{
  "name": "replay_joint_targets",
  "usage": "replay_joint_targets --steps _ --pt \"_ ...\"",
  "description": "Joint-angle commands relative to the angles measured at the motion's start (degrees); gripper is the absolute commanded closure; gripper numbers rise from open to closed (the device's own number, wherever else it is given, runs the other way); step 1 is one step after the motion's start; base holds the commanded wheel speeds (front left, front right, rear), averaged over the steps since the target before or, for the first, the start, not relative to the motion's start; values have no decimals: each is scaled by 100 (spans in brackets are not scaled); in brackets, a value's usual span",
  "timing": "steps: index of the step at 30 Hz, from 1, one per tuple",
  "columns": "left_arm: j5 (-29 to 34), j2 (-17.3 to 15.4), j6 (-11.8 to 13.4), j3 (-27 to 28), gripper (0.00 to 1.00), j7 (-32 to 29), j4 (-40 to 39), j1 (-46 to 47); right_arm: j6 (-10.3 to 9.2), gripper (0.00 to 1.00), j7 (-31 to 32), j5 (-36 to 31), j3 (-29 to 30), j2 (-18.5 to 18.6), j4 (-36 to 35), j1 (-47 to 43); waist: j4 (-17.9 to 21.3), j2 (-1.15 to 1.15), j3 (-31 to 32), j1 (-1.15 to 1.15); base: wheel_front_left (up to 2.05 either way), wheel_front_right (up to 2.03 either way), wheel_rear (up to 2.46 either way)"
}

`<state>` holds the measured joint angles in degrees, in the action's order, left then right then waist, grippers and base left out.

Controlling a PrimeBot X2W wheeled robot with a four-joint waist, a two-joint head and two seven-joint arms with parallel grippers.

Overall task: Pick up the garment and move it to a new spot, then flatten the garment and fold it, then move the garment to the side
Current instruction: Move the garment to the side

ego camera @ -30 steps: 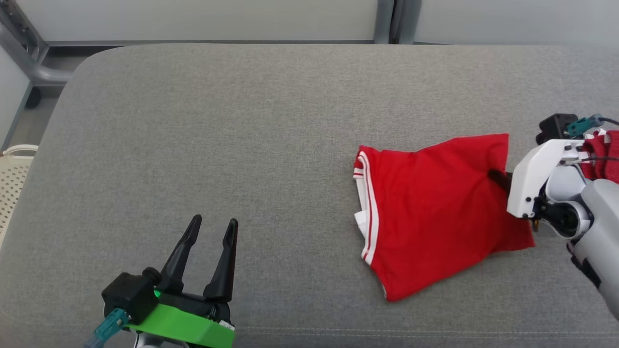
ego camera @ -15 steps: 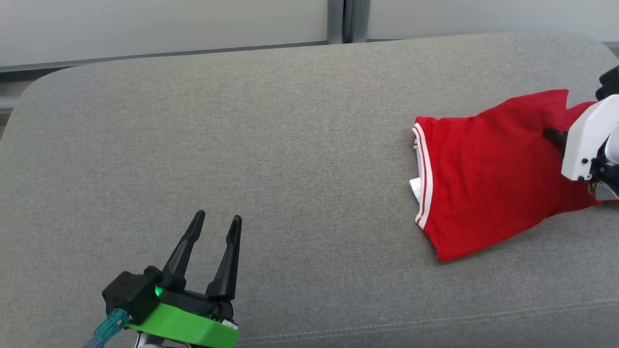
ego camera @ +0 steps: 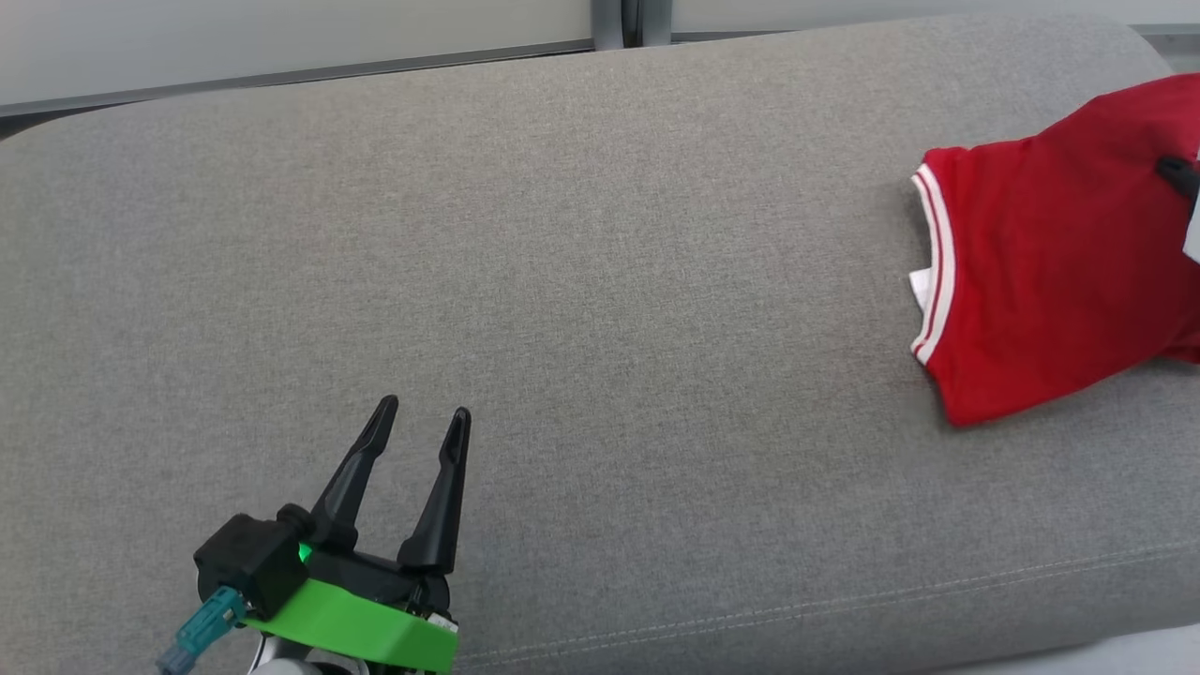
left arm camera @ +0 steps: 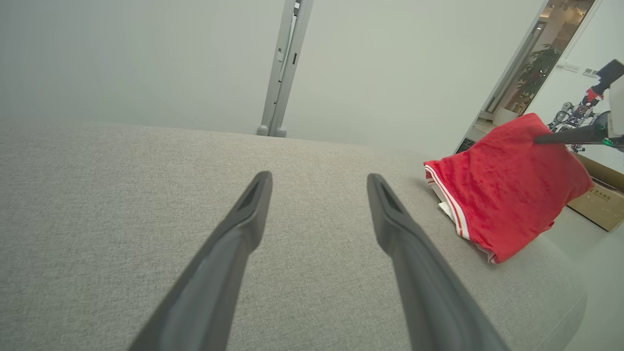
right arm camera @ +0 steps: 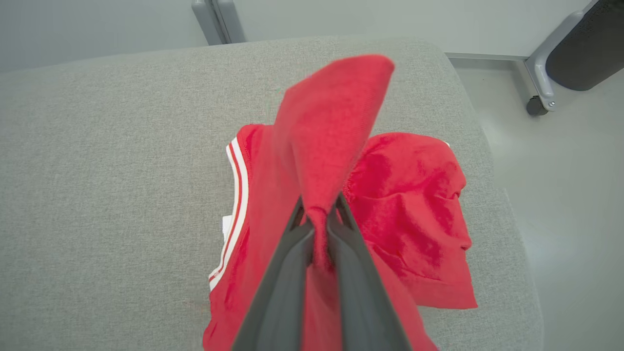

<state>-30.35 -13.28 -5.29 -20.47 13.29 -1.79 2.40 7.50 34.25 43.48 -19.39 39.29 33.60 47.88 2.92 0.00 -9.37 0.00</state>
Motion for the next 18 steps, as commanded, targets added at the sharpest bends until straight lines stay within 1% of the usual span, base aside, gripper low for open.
replay_joint_targets --steps 1,7,12,18 --pt "51 -36 28 -2 0 -8 -34 88 -2 100 37 -62 34 39 -27 85 16 0 -24 0 0 0 0" --pt "59 -86 39 -33 0 -68 -139 121 -2 100 360 -254 185 212 -153 251 49 0 -90 0 0 0 0" --pt "76 -111 51 -73 0 -130 -256 170 -2 100 504 -444 303 357 -150 311 37 0 -168 0 0 0 0" --pt "111 -186 61 -111 0 -237 -387 242 -2 100 359 -780 443 503 12 339 -33 0 -375 0 0 0 0"
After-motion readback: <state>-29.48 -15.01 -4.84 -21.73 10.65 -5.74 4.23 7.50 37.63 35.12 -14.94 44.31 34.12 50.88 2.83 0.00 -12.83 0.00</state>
